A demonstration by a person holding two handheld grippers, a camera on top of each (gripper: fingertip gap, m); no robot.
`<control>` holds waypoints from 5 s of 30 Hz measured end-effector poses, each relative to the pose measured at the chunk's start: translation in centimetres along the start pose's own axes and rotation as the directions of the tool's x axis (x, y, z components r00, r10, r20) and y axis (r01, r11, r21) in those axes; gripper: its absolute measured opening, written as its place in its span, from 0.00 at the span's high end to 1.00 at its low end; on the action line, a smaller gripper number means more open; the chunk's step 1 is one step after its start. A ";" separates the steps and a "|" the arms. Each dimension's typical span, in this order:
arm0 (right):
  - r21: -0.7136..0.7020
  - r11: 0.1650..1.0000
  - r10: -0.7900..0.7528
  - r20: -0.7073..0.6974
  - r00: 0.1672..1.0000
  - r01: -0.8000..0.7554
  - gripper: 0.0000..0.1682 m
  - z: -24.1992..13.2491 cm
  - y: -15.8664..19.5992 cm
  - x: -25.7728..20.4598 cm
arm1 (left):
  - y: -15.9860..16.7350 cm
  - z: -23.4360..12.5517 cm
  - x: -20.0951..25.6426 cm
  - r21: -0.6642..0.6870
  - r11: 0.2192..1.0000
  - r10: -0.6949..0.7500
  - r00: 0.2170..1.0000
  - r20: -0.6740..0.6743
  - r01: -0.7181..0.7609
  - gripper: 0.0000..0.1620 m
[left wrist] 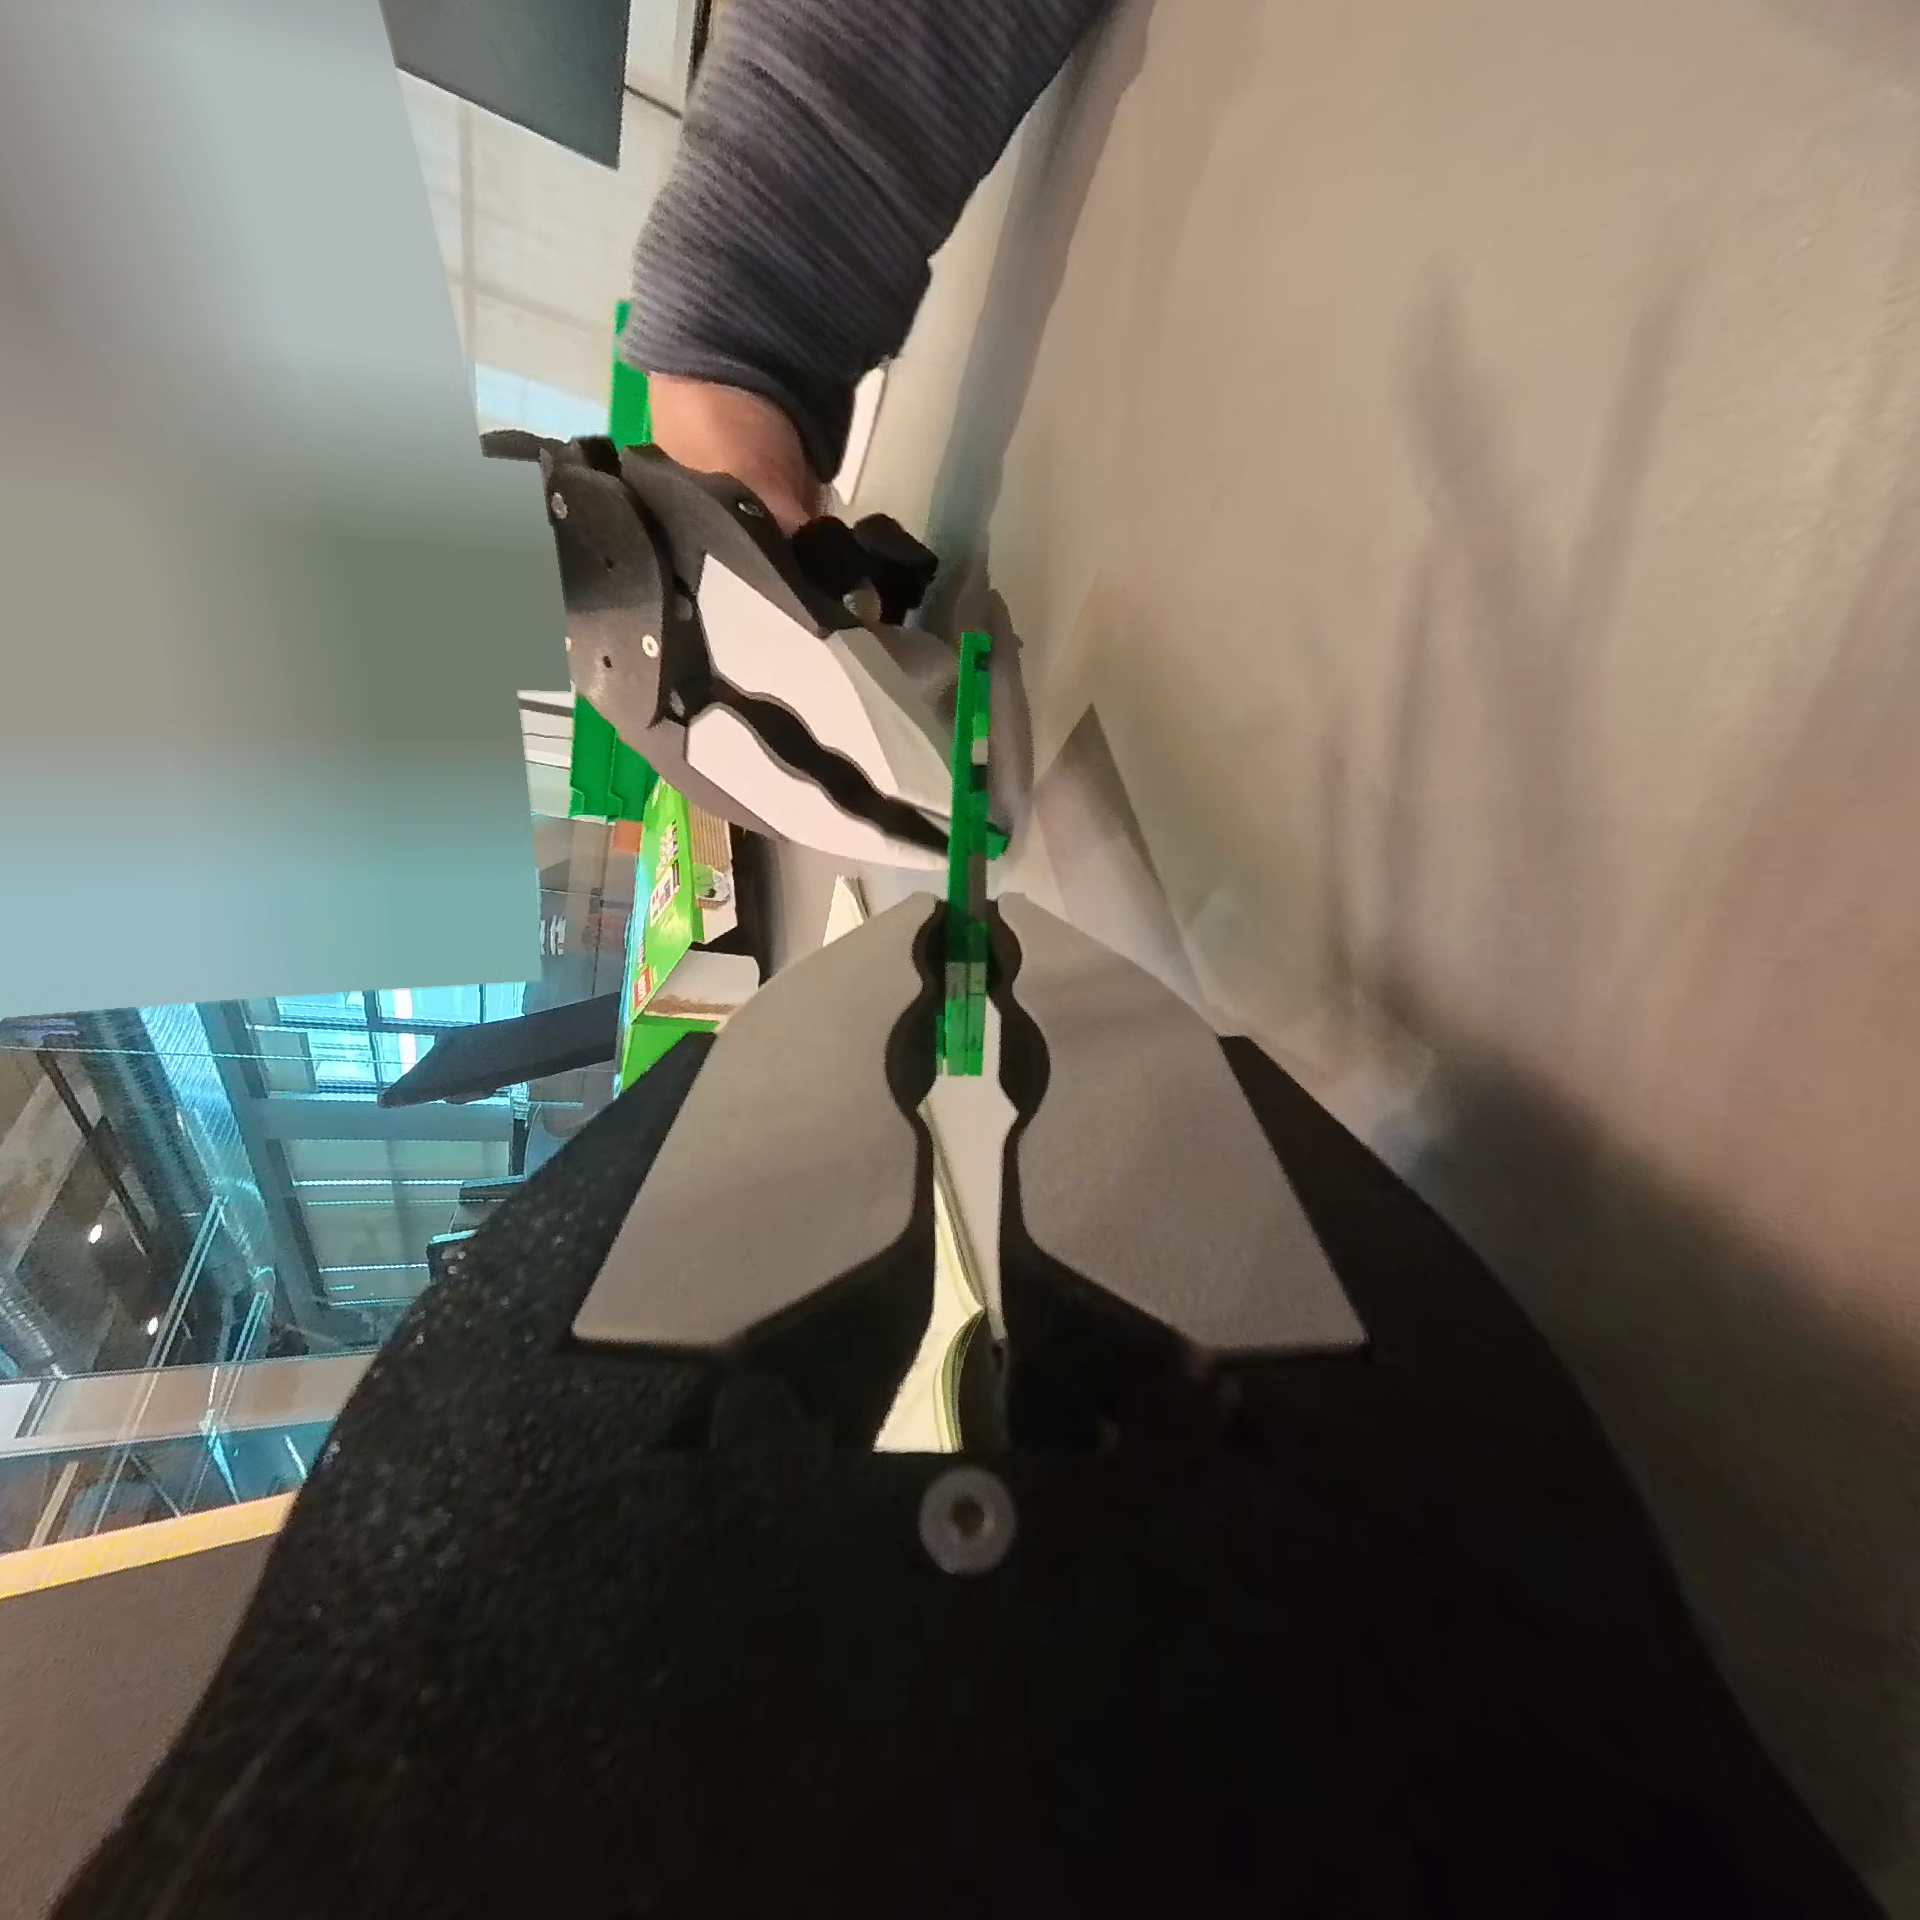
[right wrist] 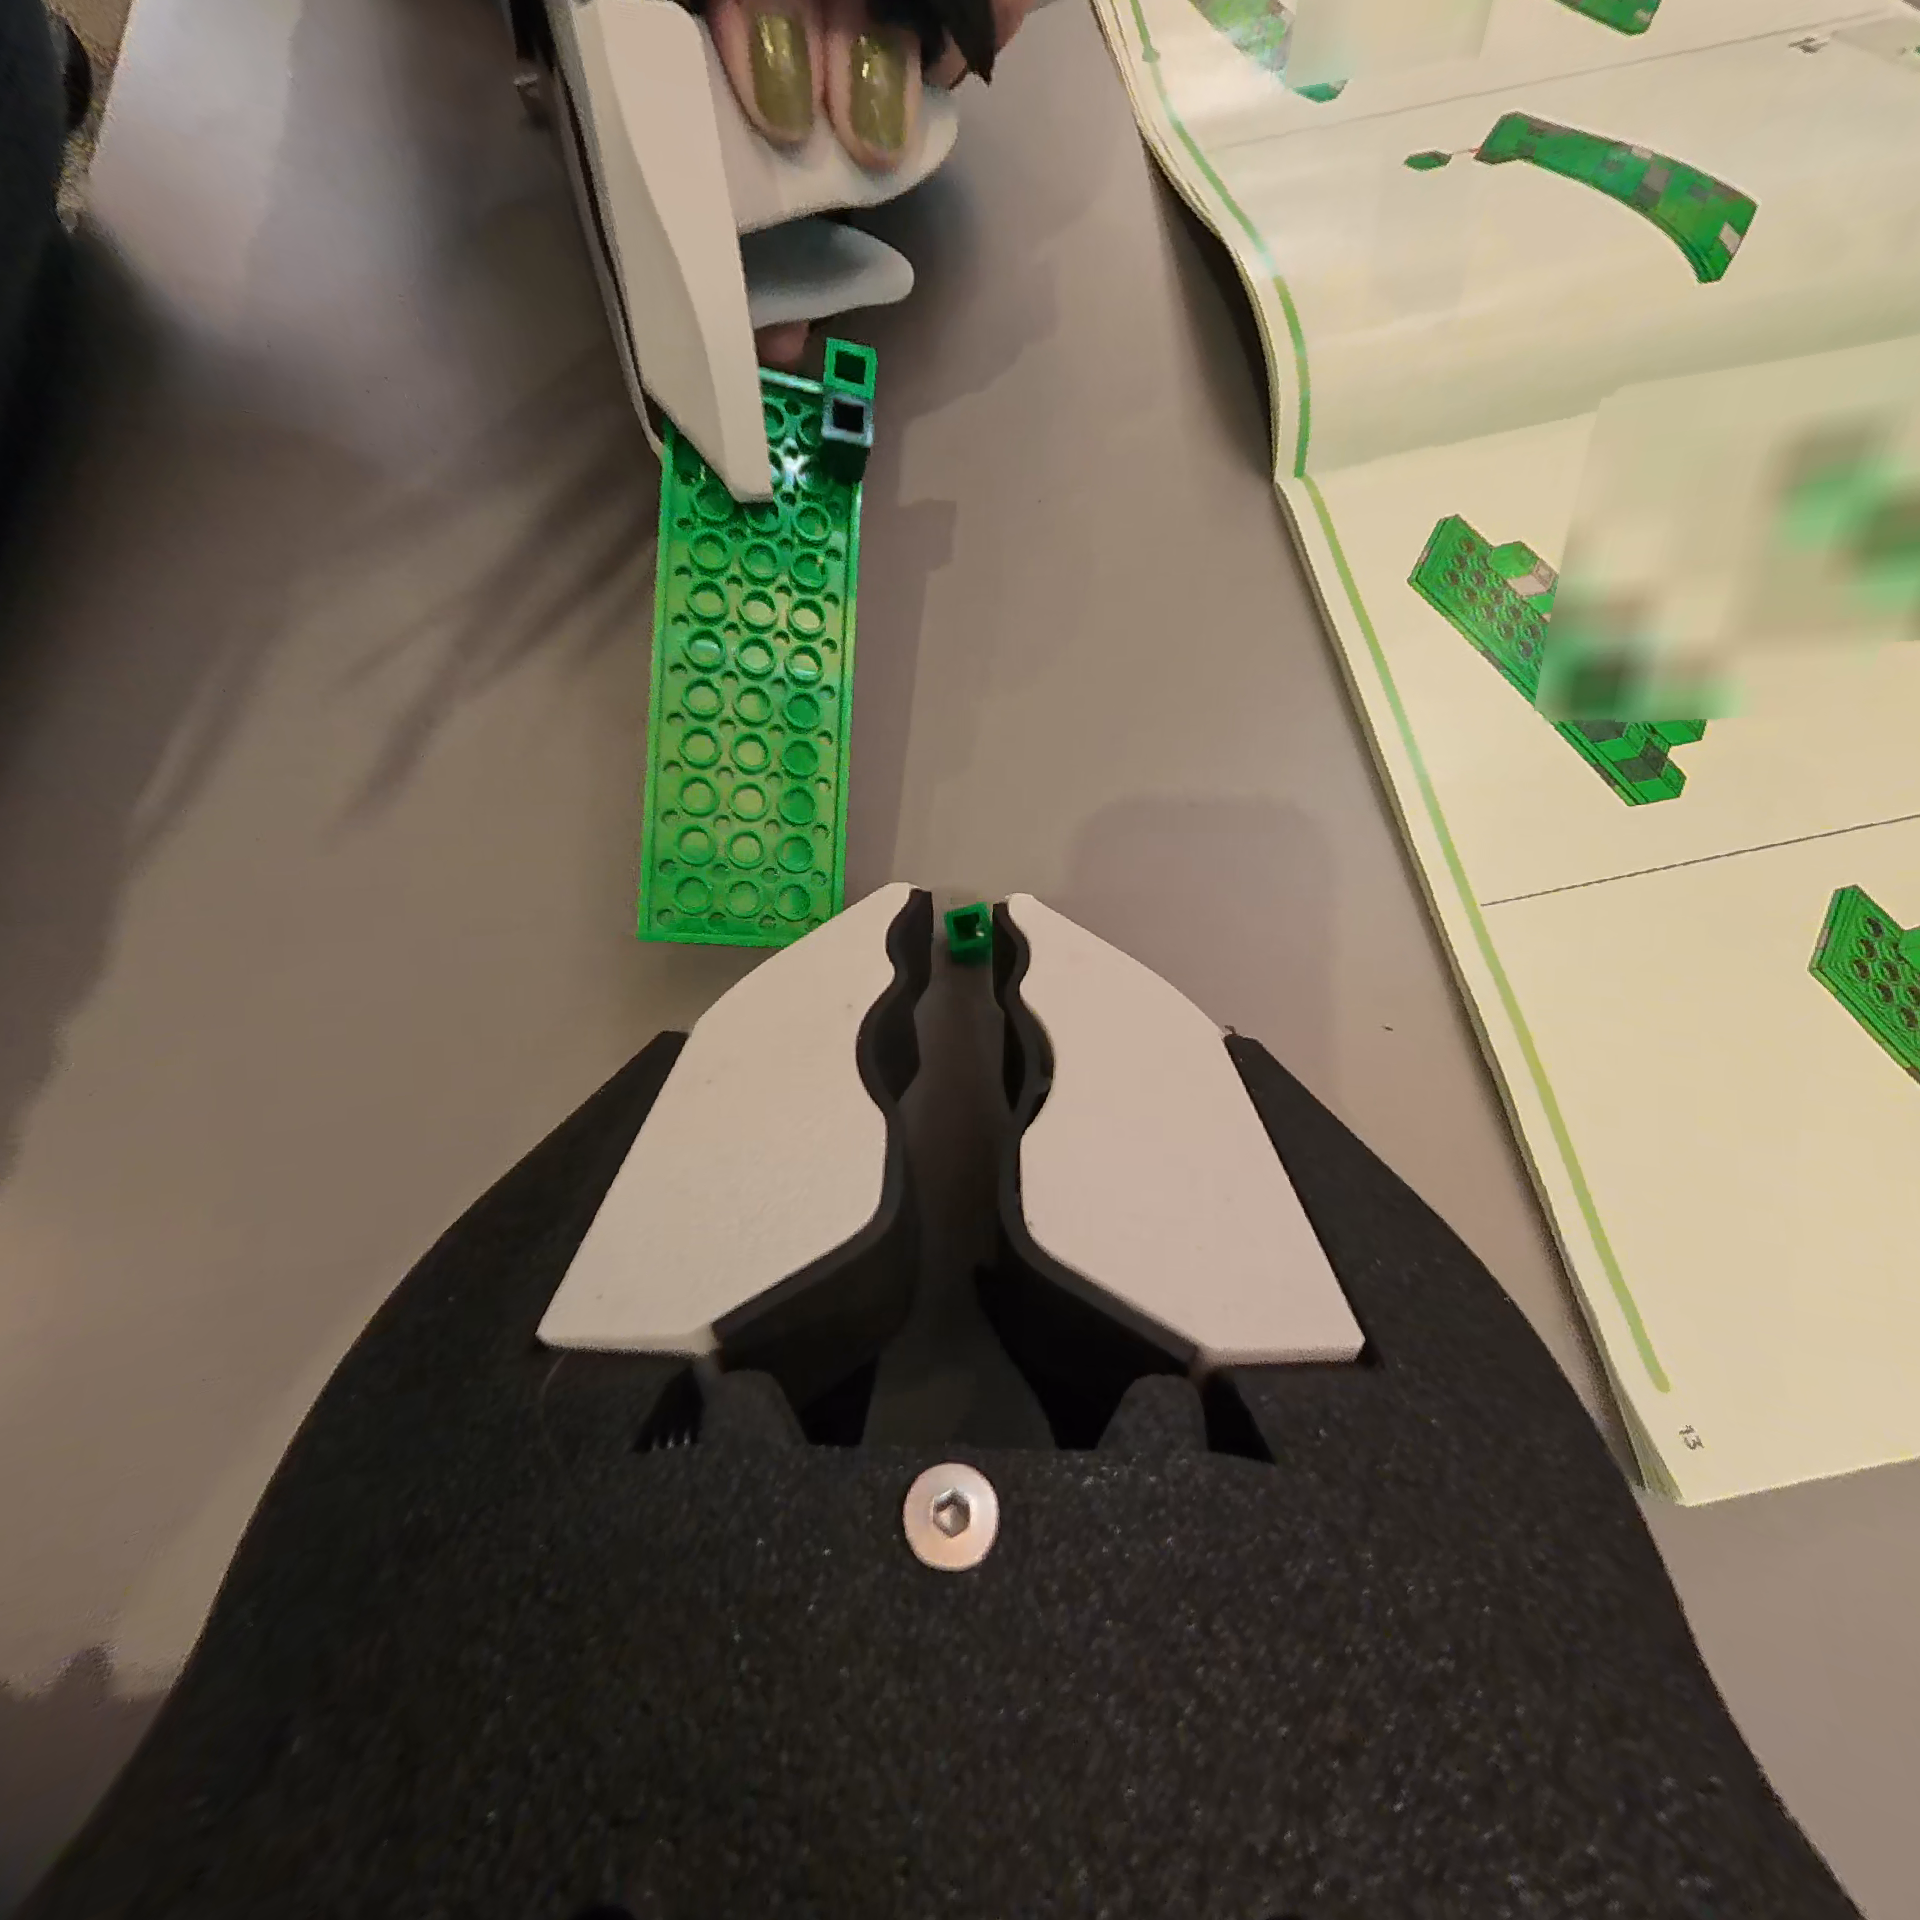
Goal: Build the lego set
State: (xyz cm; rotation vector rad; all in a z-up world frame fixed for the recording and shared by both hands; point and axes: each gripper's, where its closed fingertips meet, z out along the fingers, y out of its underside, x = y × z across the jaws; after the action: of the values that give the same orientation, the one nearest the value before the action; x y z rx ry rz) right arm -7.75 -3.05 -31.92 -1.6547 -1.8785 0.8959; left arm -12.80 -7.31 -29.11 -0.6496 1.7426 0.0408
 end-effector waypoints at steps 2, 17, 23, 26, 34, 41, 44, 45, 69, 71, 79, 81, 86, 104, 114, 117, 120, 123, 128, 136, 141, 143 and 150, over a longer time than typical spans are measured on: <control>-0.018 1.000 0.000 0.006 1.000 0.000 0.95 -0.1 0.1 -0.2 | 0.0 0.1 0.0 0.000 1.000 0.000 1.000 -0.002 0.000 0.96; -0.111 0.994 -0.006 -0.166 0.986 -0.013 0.95 -1.9 1.2 0.3 | 0.2 0.8 0.0 -0.021 1.000 0.000 1.000 -0.008 0.000 0.96; 0.141 0.944 0.329 -0.412 0.850 -0.298 0.92 -2.3 1.2 0.1 | -0.4 0.5 -0.1 0.011 1.000 -0.003 1.000 0.000 0.003 0.96; 0.189 0.924 0.382 -0.520 0.764 -0.334 0.92 -2.1 1.8 -0.6 | -0.9 0.1 0.1 0.031 0.999 0.010 1.000 -0.002 -0.010 0.96; 0.286 0.871 0.482 -0.655 0.582 -0.400 0.91 -1.3 0.5 -0.7 | -1.4 -0.5 0.8 0.041 0.999 0.022 1.000 -0.015 -0.021 0.96; 0.264 0.844 0.508 -0.672 0.539 -0.467 0.92 -0.9 1.3 -0.9 | -1.5 -0.3 0.8 0.056 0.998 0.001 1.000 -0.024 0.000 0.96; 0.260 0.838 0.515 -0.668 0.538 -0.480 0.92 -0.7 1.5 -0.8 | -1.5 -0.2 0.8 0.056 0.998 0.000 1.000 -0.028 0.001 0.96; 0.261 0.837 0.518 -0.664 0.540 -0.481 0.92 -0.7 1.5 -0.8 | -1.5 -0.2 0.9 0.056 0.998 0.000 1.000 -0.029 0.002 0.96; 0.230 0.867 0.483 -0.611 0.628 -0.443 1.00 -0.1 0.8 -0.7 | -1.6 0.1 1.9 0.036 0.998 0.056 0.996 -0.070 -0.054 0.96; 0.254 0.868 0.487 -0.602 0.633 -0.426 0.99 -0.4 0.5 -0.7 | -1.7 0.0 2.0 0.035 0.997 0.071 0.995 -0.069 -0.069 0.96; 0.312 0.830 0.548 -0.613 0.569 -0.463 0.90 0.1 -0.3 0.2 | -2.1 -0.8 2.3 0.048 0.994 0.104 0.992 -0.067 -0.101 0.96; 0.312 0.809 0.574 -0.598 0.559 -0.498 0.90 0.6 -0.3 0.4 | -2.2 -1.0 2.5 0.053 0.992 0.115 0.991 -0.067 -0.112 0.96; 0.260 0.832 0.523 -0.660 0.539 -0.490 0.90 1.3 -0.4 0.9 | -2.5 -1.6 2.7 0.054 0.989 0.142 0.988 -0.064 -0.138 0.96; -0.119 0.951 0.249 -0.258 0.934 -0.286 0.96 2.5 -5.7 -4.9 | -3.0 -2.8 3.0 0.070 0.993 0.098 0.991 -0.095 -0.092 0.96; -0.472 0.864 0.213 0.031 0.977 -0.174 0.96 4.0 -6.5 -7.3 | -4.5 -3.6 3.6 0.116 0.985 0.143 0.983 -0.112 -0.130 0.96; -0.529 0.836 0.230 0.090 0.969 -0.149 0.96 4.1 -6.1 -7.8 | -4.6 -3.8 3.7 0.110 0.978 0.187 0.977 -0.098 -0.176 0.96; -0.559 0.820 0.216 0.103 0.971 -0.123 0.96 4.3 -5.9 -7.9 | -4.7 -4.0 3.8 0.105 0.969 0.233 0.969 -0.082 -0.224 0.96; -0.551 0.827 0.202 0.108 0.973 -0.110 0.96 4.3 -6.1 -7.9 | -4.9 -4.1 3.9 0.097 0.958 0.275 0.960 -0.060 -0.269 0.96; -0.528 0.845 0.160 0.102 0.982 -0.082 0.96 4.2 -6.7 -7.8 | -5.0 -4.1 3.7 0.074 0.947 0.316 0.948 -0.028 -0.313 0.96; -0.524 0.850 0.107 0.072 0.992 -0.054 0.96 4.0 -7.3 -7.6 | -5.4 -4.3 3.2 0.077 0.948 0.308 0.951 0.013 -0.308 0.96; -0.532 0.846 0.093 0.062 0.994 -0.046 0.96 4.1 -7.4 -7.8 | -5.7 -3.6 3.2 0.077 0.944 0.321 0.947 0.025 -0.322 0.97; -0.528 0.848 0.089 0.054 0.995 -0.047 0.96 4.0 -7.5 -7.8 | -5.9 -3.2 3.0 0.073 0.942 0.326 0.945 0.038 -0.328 0.97; -0.502 0.864 0.074 0.036 0.997 -0.046 0.96 4.0 -7.9 -7.8 | -6.2 -1.9 2.6 0.066 0.943 0.323 0.944 0.060 -0.327 0.97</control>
State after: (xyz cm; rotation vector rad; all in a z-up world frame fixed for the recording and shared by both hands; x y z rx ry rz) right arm -14.76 -11.80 -28.23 -2.0084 -2.2425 0.4942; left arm -12.08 -14.25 -28.99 -0.2971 1.7799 0.2177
